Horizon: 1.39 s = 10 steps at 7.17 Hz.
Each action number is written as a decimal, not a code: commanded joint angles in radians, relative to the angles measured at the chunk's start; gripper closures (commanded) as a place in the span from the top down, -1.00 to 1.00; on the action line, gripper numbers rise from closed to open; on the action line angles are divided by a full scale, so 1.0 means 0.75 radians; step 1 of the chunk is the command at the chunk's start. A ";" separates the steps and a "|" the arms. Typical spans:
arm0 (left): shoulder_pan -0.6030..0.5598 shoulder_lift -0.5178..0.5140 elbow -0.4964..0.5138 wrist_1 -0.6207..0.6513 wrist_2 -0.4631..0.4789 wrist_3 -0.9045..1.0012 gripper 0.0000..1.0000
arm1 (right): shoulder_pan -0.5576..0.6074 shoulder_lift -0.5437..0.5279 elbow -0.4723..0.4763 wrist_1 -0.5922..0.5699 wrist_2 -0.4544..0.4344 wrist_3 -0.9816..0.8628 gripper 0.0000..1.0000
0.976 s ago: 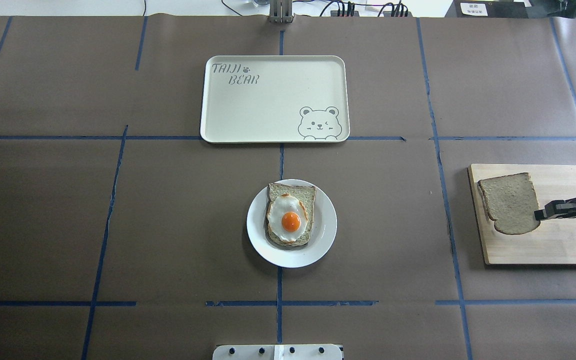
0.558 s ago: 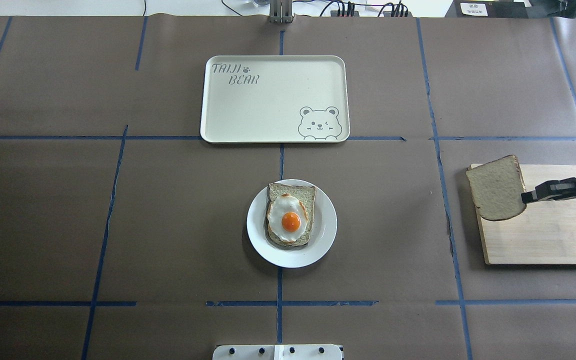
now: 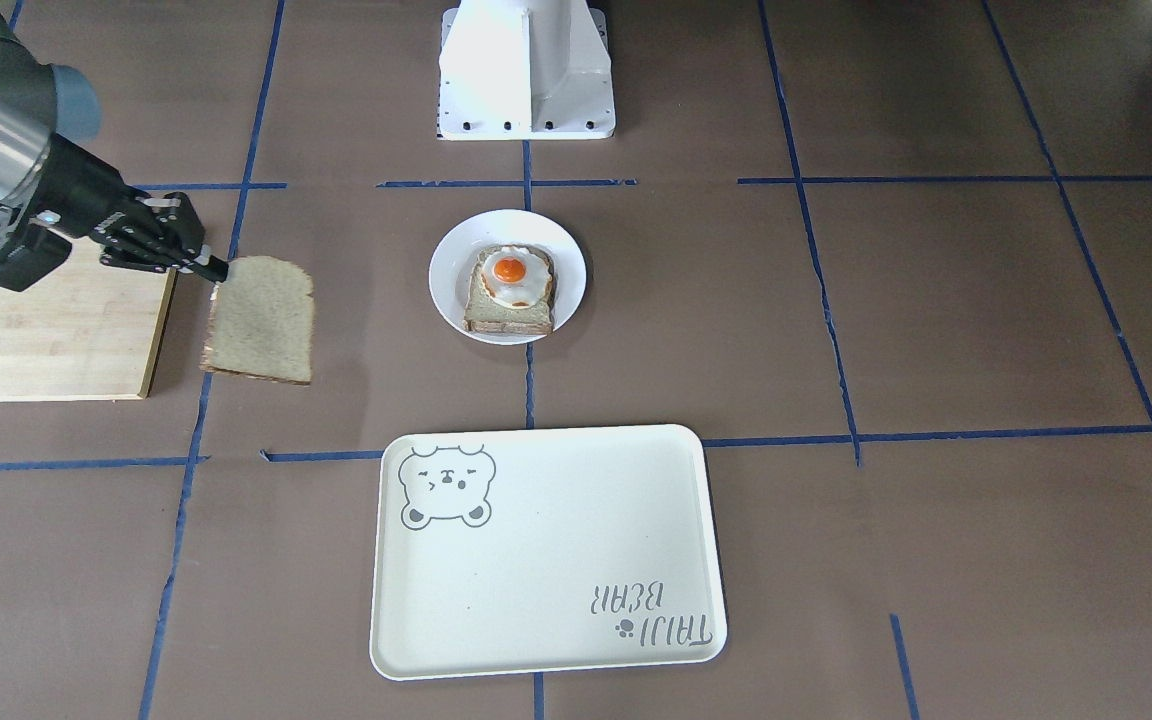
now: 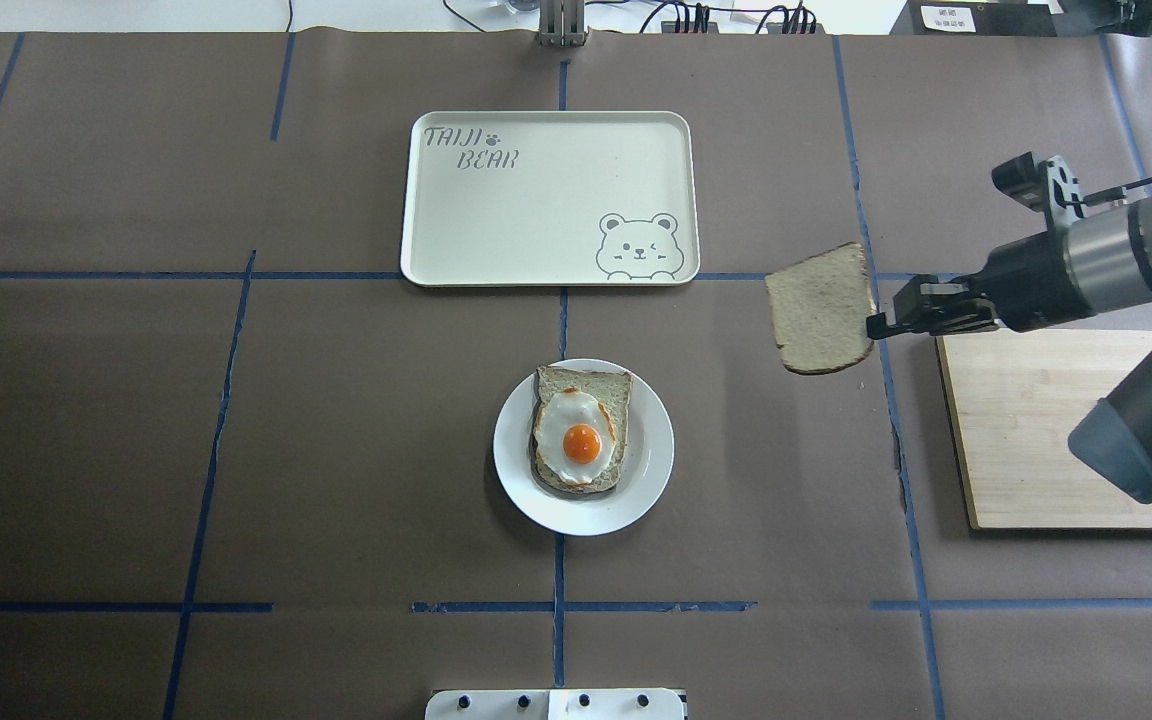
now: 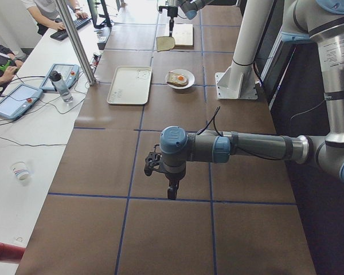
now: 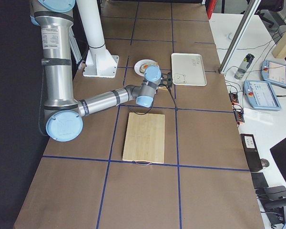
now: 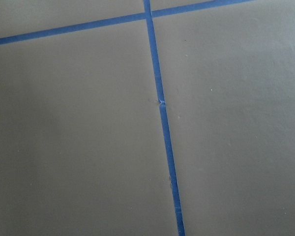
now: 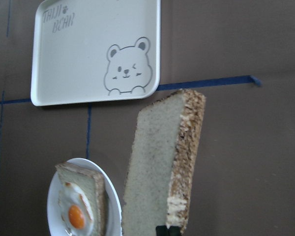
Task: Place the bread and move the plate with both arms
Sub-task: 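Lift the bread slice with the right gripper and carry it toward the plate, then lower the bread onto the egg toast and open the right gripper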
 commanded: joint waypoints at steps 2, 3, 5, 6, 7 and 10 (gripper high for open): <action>0.002 0.000 -0.001 0.000 0.000 0.000 1.00 | -0.313 0.350 0.043 -0.289 -0.452 0.283 -1.00; 0.002 0.000 -0.001 0.000 0.000 0.000 1.00 | -0.432 0.380 0.033 -0.307 -0.573 0.281 -1.00; 0.002 0.000 -0.003 -0.002 0.000 0.000 1.00 | -0.537 0.372 0.037 -0.307 -0.660 0.279 -1.00; 0.002 0.000 -0.003 -0.002 -0.002 0.000 1.00 | -0.572 0.362 0.031 -0.307 -0.670 0.265 -1.00; 0.002 0.000 -0.003 -0.002 -0.002 0.000 1.00 | -0.594 0.337 0.031 -0.307 -0.672 0.264 -1.00; 0.002 0.000 -0.003 -0.002 -0.002 0.000 1.00 | -0.621 0.282 0.015 -0.307 -0.672 0.232 -1.00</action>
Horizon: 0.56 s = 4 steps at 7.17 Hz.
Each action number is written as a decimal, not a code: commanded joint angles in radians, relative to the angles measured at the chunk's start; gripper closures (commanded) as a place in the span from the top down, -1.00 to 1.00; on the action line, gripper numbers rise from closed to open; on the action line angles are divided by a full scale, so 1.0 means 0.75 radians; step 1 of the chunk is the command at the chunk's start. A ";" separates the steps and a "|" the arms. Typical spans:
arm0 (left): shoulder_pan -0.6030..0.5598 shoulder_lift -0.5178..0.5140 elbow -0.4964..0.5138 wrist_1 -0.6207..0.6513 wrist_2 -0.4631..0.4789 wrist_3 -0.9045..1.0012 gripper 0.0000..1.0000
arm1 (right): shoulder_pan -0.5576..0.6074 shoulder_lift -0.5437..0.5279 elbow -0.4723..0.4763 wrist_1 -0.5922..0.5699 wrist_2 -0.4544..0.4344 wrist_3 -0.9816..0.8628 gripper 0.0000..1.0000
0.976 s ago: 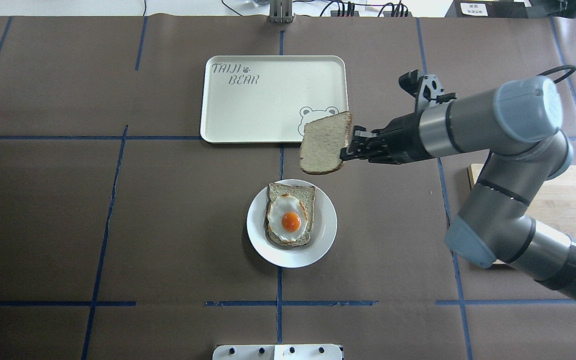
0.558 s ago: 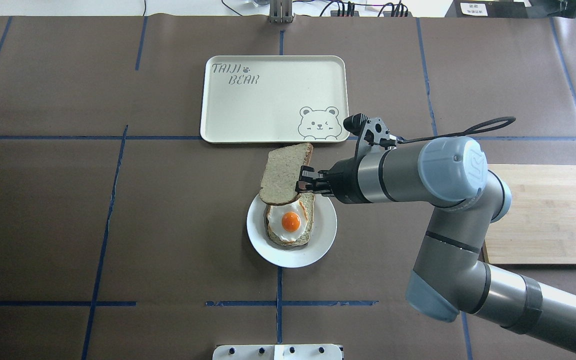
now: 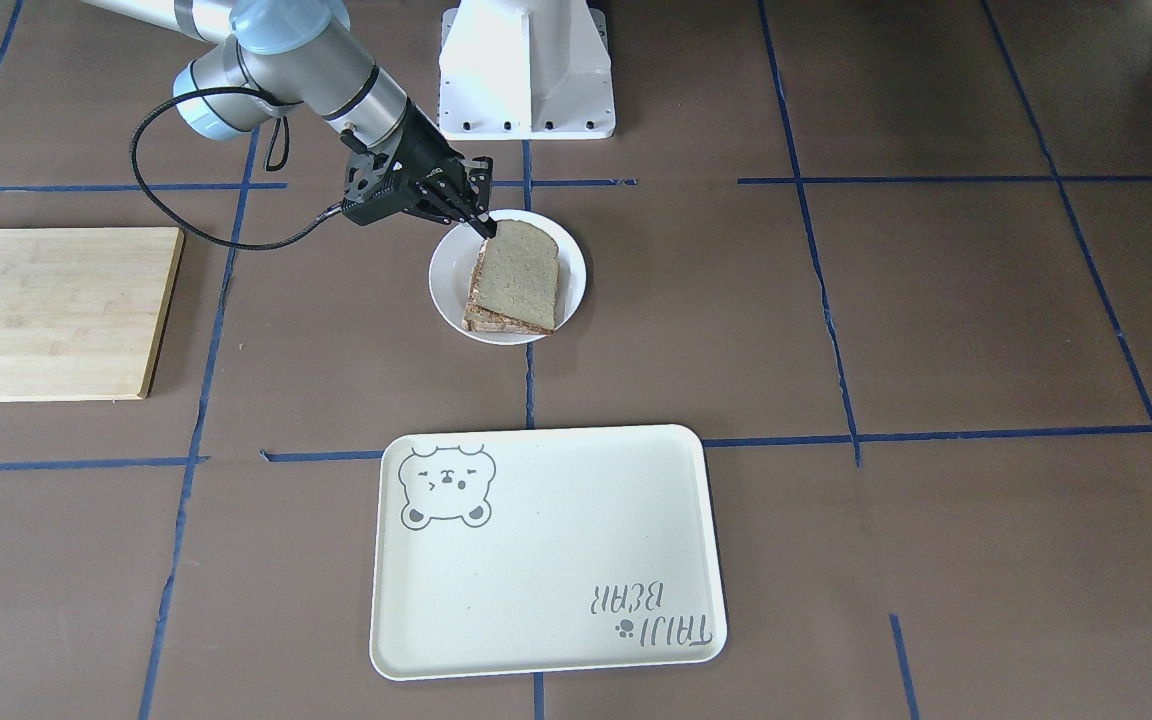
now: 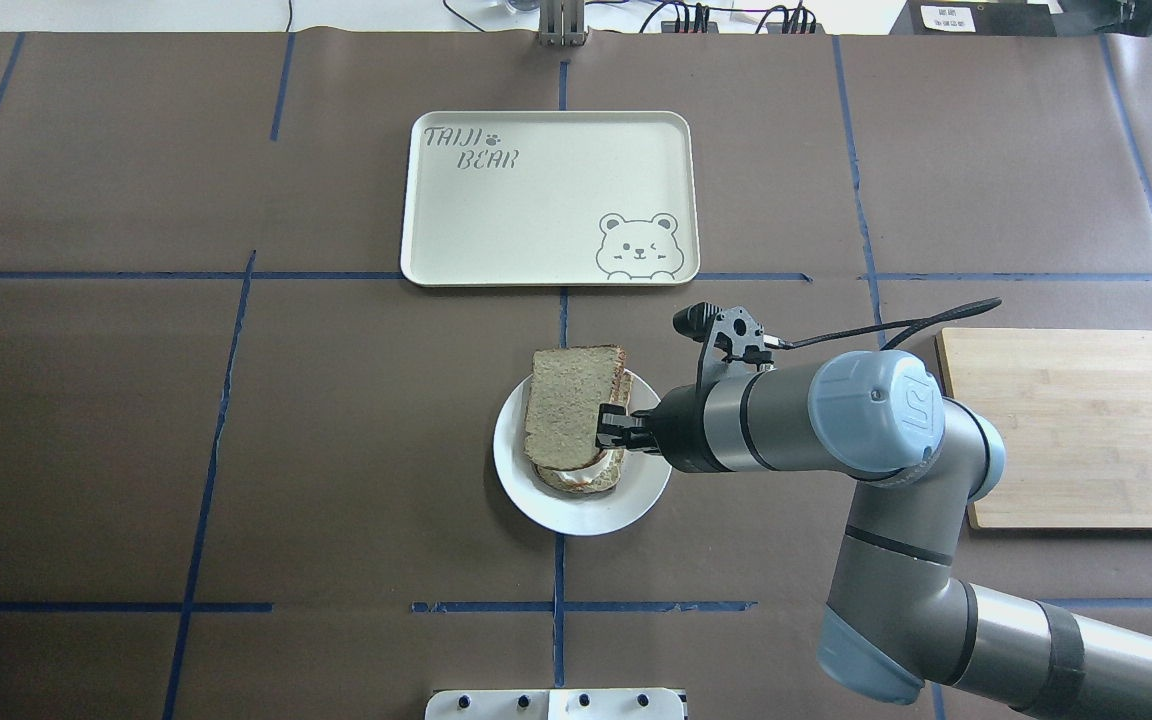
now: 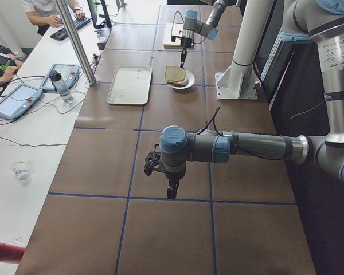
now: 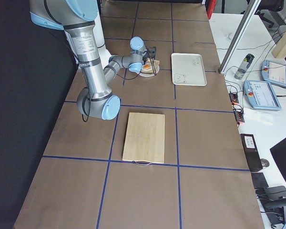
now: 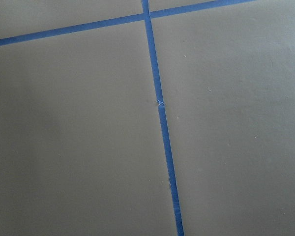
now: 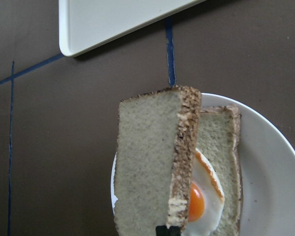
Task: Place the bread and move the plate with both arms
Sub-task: 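Lower the bread onto the egg toast and open the right gripper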
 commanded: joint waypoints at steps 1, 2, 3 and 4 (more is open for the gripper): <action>0.000 0.000 -0.001 0.000 0.000 0.000 1.00 | -0.011 -0.029 -0.011 0.000 -0.001 -0.022 -1.00; 0.000 0.000 -0.001 0.000 0.000 0.000 1.00 | -0.017 -0.029 -0.037 0.000 -0.003 -0.032 -1.00; 0.000 0.000 -0.001 0.000 0.000 0.000 1.00 | -0.025 -0.025 -0.051 0.000 -0.019 -0.032 -0.96; 0.000 0.000 -0.001 0.000 0.000 0.000 1.00 | -0.027 -0.021 -0.052 0.006 -0.017 -0.032 -0.63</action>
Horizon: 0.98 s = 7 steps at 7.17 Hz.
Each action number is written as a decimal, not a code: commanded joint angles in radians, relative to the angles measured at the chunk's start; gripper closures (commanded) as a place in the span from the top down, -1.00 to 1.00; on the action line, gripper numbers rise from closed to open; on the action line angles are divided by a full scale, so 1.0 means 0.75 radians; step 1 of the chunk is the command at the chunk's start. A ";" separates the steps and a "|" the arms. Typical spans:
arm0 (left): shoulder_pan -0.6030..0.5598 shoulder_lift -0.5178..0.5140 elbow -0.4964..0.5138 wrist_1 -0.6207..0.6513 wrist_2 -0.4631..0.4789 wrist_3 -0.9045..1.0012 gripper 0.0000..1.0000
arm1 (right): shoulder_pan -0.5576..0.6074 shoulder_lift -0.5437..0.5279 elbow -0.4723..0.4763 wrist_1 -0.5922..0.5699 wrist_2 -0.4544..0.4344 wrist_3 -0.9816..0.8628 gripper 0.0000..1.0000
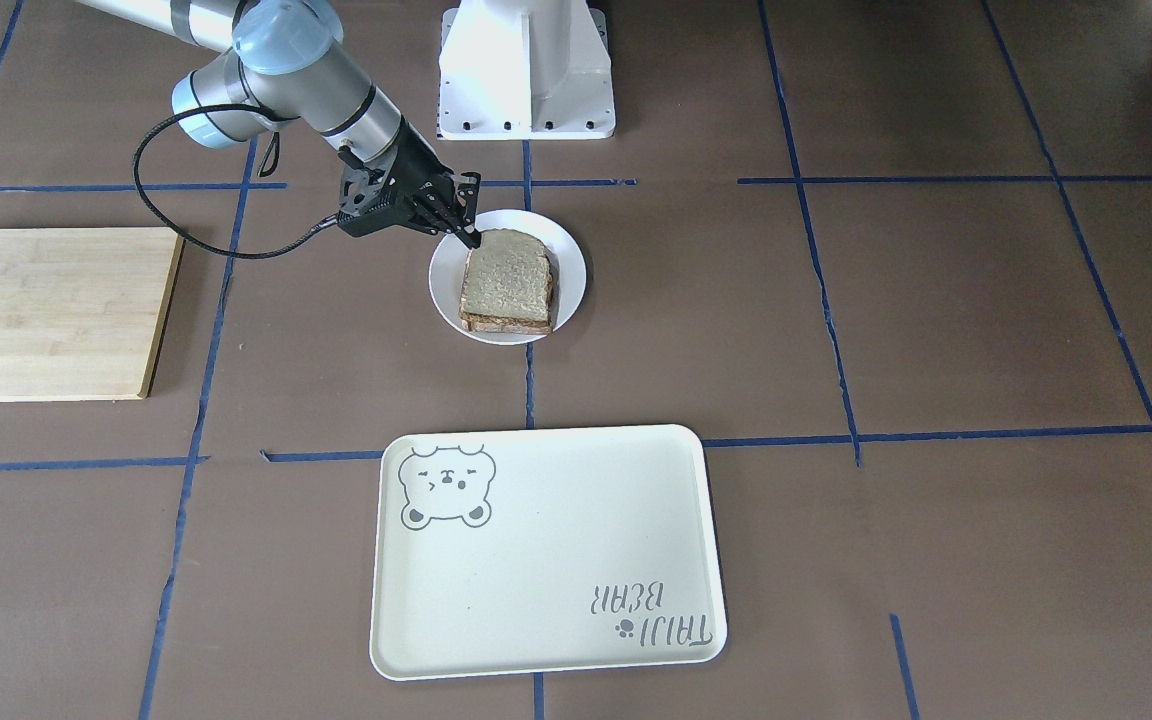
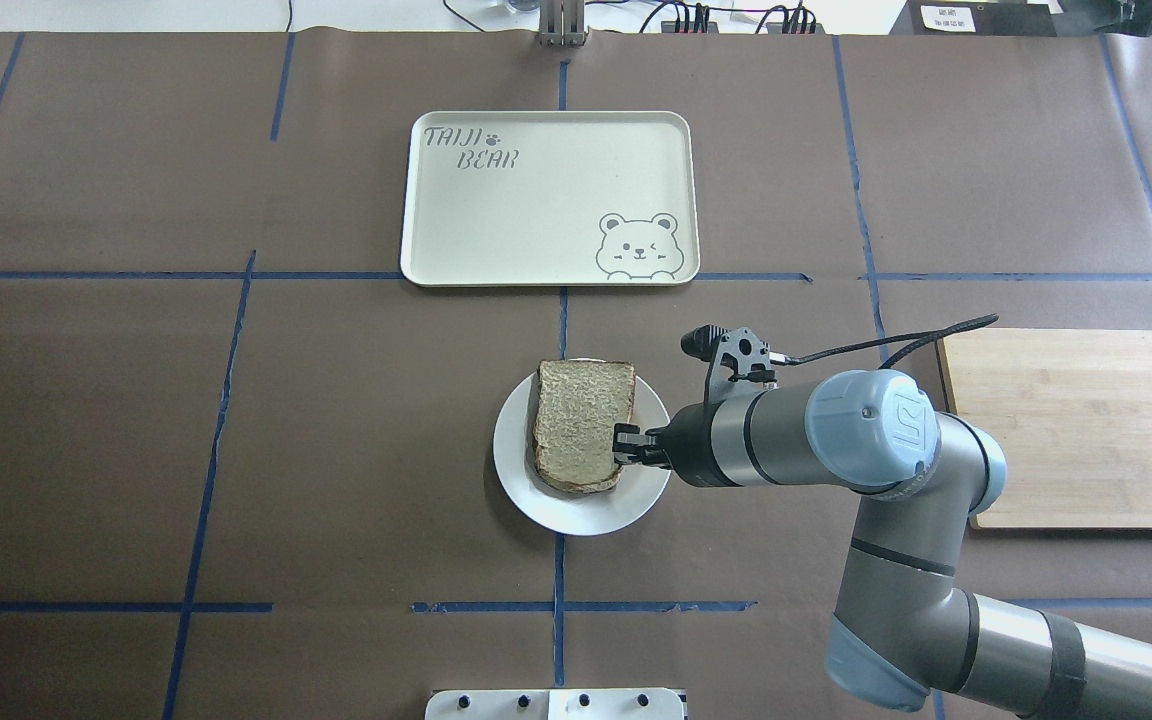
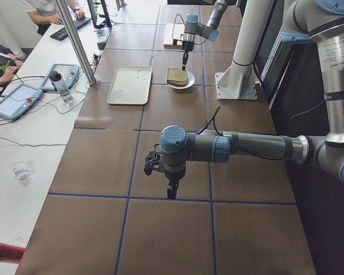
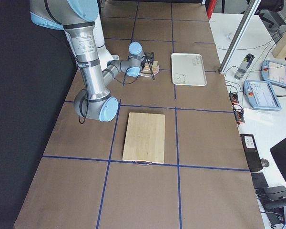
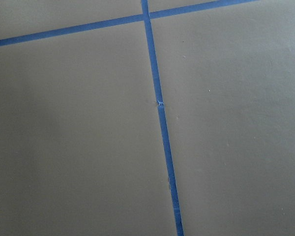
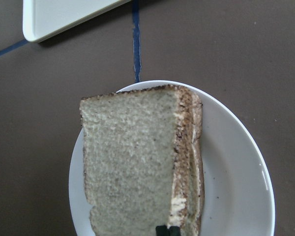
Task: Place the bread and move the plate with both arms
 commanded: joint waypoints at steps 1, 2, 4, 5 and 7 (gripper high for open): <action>0.000 0.000 0.000 0.000 0.000 0.000 1.00 | -0.005 0.008 -0.008 0.001 -0.008 0.000 0.98; 0.000 0.000 0.002 0.000 0.002 0.000 1.00 | 0.037 0.004 -0.008 -0.013 0.030 -0.002 1.00; 0.000 -0.002 0.000 0.000 0.002 0.000 1.00 | 0.223 0.014 0.006 -0.215 0.263 -0.138 1.00; 0.002 -0.006 0.000 0.002 0.016 -0.004 1.00 | 0.349 0.006 0.006 -0.344 0.383 -0.276 1.00; 0.000 -0.061 0.000 -0.031 0.008 -0.018 1.00 | 0.583 0.000 0.014 -0.683 0.527 -0.758 1.00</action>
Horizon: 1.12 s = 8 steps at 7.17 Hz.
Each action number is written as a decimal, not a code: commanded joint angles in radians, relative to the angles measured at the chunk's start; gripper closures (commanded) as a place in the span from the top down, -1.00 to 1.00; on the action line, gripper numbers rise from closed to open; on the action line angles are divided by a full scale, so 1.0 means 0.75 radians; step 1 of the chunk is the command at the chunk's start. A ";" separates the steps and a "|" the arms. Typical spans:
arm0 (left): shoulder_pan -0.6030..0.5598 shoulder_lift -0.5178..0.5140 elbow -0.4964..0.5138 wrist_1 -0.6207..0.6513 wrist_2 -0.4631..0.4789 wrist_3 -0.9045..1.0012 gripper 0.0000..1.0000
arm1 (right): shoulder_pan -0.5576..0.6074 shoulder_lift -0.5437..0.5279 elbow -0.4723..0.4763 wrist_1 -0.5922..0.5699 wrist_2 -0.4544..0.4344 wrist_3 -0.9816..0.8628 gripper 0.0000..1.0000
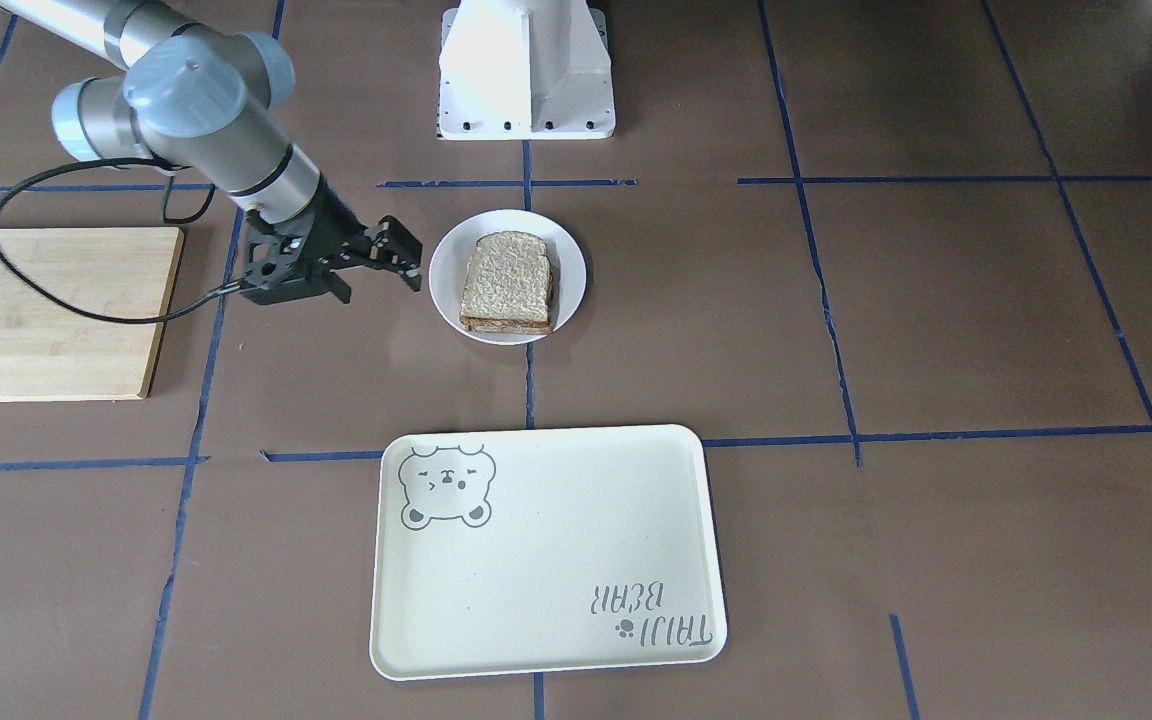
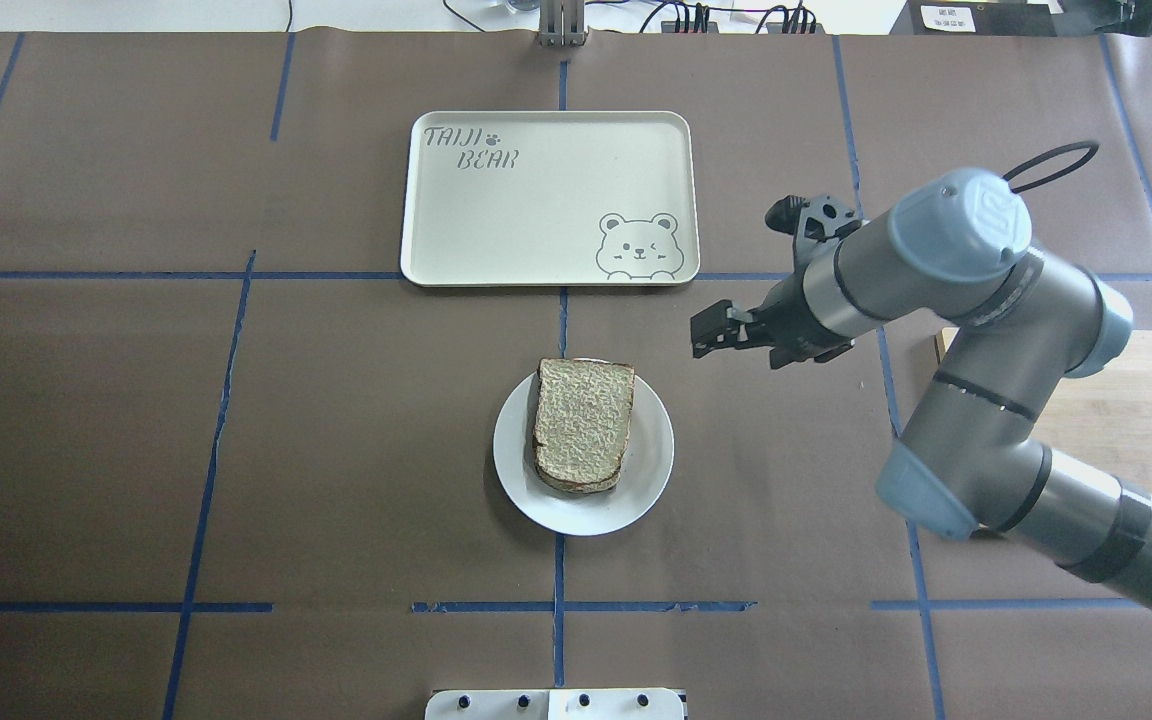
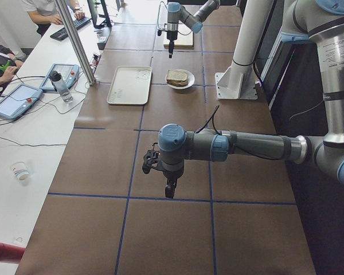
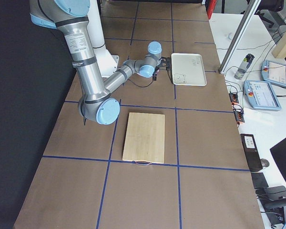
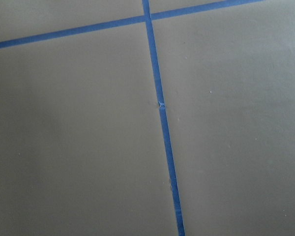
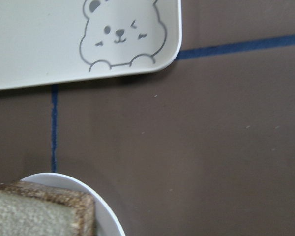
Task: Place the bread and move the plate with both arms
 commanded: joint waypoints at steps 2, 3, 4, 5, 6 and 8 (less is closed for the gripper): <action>-0.001 -0.167 0.000 -0.055 0.001 -0.006 1.00 | 0.380 -0.169 0.107 -0.453 0.160 -0.808 1.00; 0.001 -0.174 0.004 -0.122 0.001 -0.008 1.00 | 0.475 -0.304 0.167 -0.509 0.163 -1.076 1.00; 0.011 -0.210 0.012 -0.137 -0.013 -0.004 1.00 | 0.595 -0.417 0.173 -0.519 0.167 -1.325 1.00; 0.045 -0.267 0.022 -0.123 -0.036 -0.032 1.00 | 0.706 -0.503 0.159 -0.524 0.167 -1.549 1.00; 0.084 -0.276 0.008 -0.143 -0.135 -0.267 1.00 | 0.820 -0.578 0.137 -0.548 0.171 -1.804 1.00; 0.282 -0.301 0.002 -0.411 -0.136 -0.491 1.00 | 0.933 -0.764 0.139 -0.548 0.215 -2.000 1.00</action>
